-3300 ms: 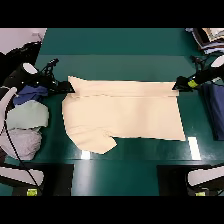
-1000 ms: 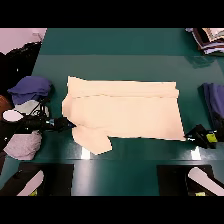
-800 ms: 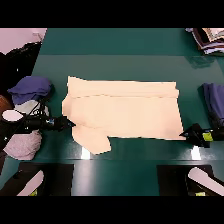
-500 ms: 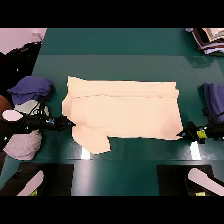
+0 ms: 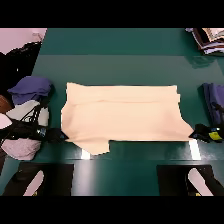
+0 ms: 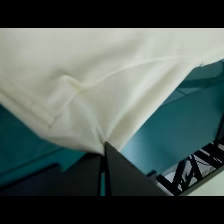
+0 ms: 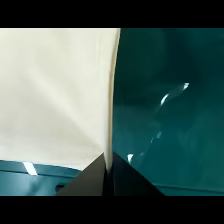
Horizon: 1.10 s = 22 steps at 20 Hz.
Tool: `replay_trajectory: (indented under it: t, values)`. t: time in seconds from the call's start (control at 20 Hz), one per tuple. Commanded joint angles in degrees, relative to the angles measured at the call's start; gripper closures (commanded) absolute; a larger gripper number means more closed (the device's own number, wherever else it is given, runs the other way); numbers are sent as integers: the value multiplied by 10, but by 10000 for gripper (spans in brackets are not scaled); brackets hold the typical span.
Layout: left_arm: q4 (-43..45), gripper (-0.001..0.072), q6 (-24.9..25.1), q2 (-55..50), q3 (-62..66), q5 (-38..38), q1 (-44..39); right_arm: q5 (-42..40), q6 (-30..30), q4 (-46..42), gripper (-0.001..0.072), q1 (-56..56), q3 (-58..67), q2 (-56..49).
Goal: Fold the shirts.
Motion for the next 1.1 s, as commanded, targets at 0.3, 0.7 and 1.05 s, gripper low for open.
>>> replay_trajectory:
  t: [0.3, 0.7, 1.05]
  values:
    - [4, 683, -18, -53, 109, 121, 0, 2, 32, -22, 696, 62, 165, -48]
    - [-28, 682, 43, -368, 253, 233, 0, -62, 64, 31, 696, 162, 352, -345]
    - [-76, 125, 62, -459, 323, 274, 0, -87, 65, 153, 243, 156, 482, -483]
